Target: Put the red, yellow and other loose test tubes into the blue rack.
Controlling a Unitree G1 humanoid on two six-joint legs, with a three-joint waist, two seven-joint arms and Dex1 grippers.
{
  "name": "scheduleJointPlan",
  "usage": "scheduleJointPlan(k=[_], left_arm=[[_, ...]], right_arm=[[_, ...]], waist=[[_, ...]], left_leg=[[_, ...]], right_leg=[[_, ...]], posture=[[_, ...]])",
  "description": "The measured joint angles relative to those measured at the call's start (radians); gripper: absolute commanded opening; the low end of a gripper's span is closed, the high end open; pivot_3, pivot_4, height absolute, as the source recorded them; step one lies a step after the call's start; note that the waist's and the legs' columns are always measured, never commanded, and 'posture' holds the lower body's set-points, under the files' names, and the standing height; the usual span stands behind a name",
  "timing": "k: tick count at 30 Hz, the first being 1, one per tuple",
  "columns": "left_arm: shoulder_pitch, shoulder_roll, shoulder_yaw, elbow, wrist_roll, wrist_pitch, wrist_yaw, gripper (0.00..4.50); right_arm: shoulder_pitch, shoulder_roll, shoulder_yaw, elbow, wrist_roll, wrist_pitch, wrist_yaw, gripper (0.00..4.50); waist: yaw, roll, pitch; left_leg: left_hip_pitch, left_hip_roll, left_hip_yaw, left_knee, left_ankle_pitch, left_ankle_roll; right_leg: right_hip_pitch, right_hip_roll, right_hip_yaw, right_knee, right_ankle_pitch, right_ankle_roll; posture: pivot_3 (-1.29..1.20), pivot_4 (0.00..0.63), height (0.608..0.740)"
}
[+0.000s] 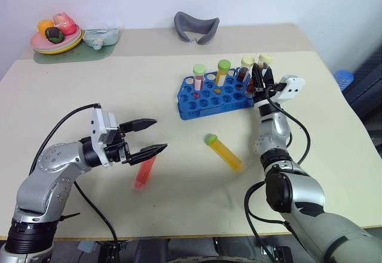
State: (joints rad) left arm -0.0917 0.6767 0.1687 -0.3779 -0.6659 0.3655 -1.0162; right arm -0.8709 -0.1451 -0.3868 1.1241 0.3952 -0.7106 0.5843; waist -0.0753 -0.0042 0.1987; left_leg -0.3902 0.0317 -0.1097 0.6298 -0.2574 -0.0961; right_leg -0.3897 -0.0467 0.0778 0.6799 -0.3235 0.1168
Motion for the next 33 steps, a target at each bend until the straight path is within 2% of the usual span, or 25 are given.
scheduleJointPlan(k=[1,5,18,21,28,33], left_arm=[[0.000,0.000,0.002,0.000,0.000,0.000,0.000,3.84],[0.000,0.000,0.003,0.000,-0.001,0.001,0.000,3.84],[-0.007,-0.009,0.001,0.001,0.000,0.001,0.003,3.84],[-0.016,-0.010,0.000,0.003,0.000,0.001,0.000,3.84],[-0.006,-0.016,-0.005,0.004,0.001,0.001,-0.003,3.84],[-0.008,-0.029,-0.024,0.004,0.002,0.000,-0.002,3.84]], right_arm=[[0.000,0.000,-0.001,0.002,-0.001,-0.001,-0.003,2.14],[0.030,0.012,-0.001,0.019,-0.009,-0.003,-0.022,4.17],[0.091,0.013,0.032,-0.066,-0.046,0.019,-0.049,4.17],[0.139,0.005,0.062,-0.154,-0.062,0.116,-0.070,4.17],[0.319,-0.063,0.122,-0.598,-0.035,0.492,-0.096,4.17],[0.354,-0.133,0.139,-0.790,-0.022,0.742,-0.143,4.17]], waist=[[0.000,0.000,0.000],[0.000,0.000,0.000],[0.000,0.000,0.000],[0.002,0.000,0.000],[0.005,0.001,0.000],[0.004,0.001,0.000]], left_leg=[[0.000,0.000,0.000,0.000,0.000,0.000],[0.000,0.000,0.000,-0.001,0.000,0.000],[0.000,0.000,0.000,-0.001,0.000,0.000],[0.000,0.000,0.000,-0.001,0.000,0.000],[-0.001,0.000,0.000,0.000,0.000,0.000],[-0.001,0.000,0.000,-0.001,0.000,0.000]], right_leg=[[0.000,0.000,0.000,0.000,0.000,0.000],[0.000,0.000,0.000,0.000,0.000,0.000],[0.000,0.000,0.000,0.000,0.000,0.000],[0.000,0.000,0.000,0.000,0.000,0.000],[-0.001,0.000,0.000,0.000,0.000,0.000],[-0.001,0.000,0.000,0.000,0.000,0.000]], posture=[[0.00,0.150,0.740],[0.00,0.150,0.740],[0.00,0.150,0.740],[0.00,0.150,0.740],[0.00,0.150,0.740],[0.00,0.150,0.740]])
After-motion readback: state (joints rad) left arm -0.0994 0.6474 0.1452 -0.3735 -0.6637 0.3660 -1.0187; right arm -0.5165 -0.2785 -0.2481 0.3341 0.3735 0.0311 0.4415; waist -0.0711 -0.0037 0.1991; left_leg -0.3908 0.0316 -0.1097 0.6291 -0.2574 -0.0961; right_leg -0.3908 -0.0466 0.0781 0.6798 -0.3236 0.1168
